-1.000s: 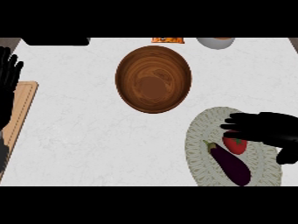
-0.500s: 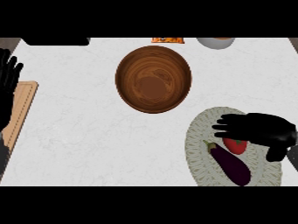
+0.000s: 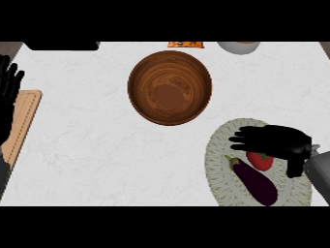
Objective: Pick the tomato from the placemat and place it in the bowl
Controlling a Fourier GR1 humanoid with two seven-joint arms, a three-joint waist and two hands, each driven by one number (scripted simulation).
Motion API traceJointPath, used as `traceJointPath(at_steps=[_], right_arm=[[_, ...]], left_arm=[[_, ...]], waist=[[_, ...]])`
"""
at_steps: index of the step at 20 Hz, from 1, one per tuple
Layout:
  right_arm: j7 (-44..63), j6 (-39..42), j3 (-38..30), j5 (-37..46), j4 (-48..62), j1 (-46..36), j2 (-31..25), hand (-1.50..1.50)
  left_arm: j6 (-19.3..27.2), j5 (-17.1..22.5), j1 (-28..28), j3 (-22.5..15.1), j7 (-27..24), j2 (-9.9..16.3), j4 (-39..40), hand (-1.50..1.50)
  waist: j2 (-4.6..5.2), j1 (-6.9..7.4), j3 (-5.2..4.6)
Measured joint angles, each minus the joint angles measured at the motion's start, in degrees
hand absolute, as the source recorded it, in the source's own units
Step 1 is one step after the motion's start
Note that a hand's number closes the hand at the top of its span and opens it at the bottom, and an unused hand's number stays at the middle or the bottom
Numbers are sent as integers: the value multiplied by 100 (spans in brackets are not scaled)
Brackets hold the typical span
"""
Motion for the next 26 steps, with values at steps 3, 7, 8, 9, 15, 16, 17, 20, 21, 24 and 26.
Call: traceJointPath(at_steps=[3, 7, 8, 9, 15, 16, 17, 20, 21, 24, 26], right_arm=[[-121, -165, -83, 202, 394, -159, 190, 150], [-277, -291, -220, 114, 403, -193, 306, 150], [-321, -349, -247, 105, 363, -148, 312, 150], [-405, -445, -279, 121, 502, -207, 347, 150], [-556, -570, -496, 33, 576, -344, 354, 150], [-553, -564, -602, 19, 872, -641, 359, 150], [-543, -515, -743, -20, 1110, -951, 270, 150], [-372, -378, -1070, -11, 1704, -1689, -35, 150], [-321, -360, -1167, -8, 1885, -1875, -119, 150], [-269, -330, -1408, -17, 2374, -2373, -372, 150], [-253, -328, -1568, -53, 2656, -2674, -506, 150]], left_arm=[[-38, -52, -47, 46, -45, -67, 93, 0], [4, -127, -17, 37, 128, -98, -107, 0], [5, -150, -6, 33, 108, -130, -86, 0], [-23, -136, -2, 50, 96, -143, -86, 0], [-75, -171, -146, 110, 129, -166, -14, 0], [-93, -180, -160, 83, 108, -182, -10, 0], [-129, -168, -180, 58, 87, -195, -17, 0], [-198, -163, -389, -65, 83, -238, -53, 0], [-234, -155, -438, -100, 86, -242, -68, 0], [-256, -153, -572, -188, 70, -310, -82, 0], [-273, -159, -624, -255, 68, -356, -91, 0]], waist=[[-3, 1, -9], [-15, -7, -24], [-20, -12, -31], [-25, -6, -42], [-7, 2, -30], [20, 77, -19], [54, 172, -10], [214, 485, 10], [262, 580, 18], [371, 777, 33], [409, 870, 41]])
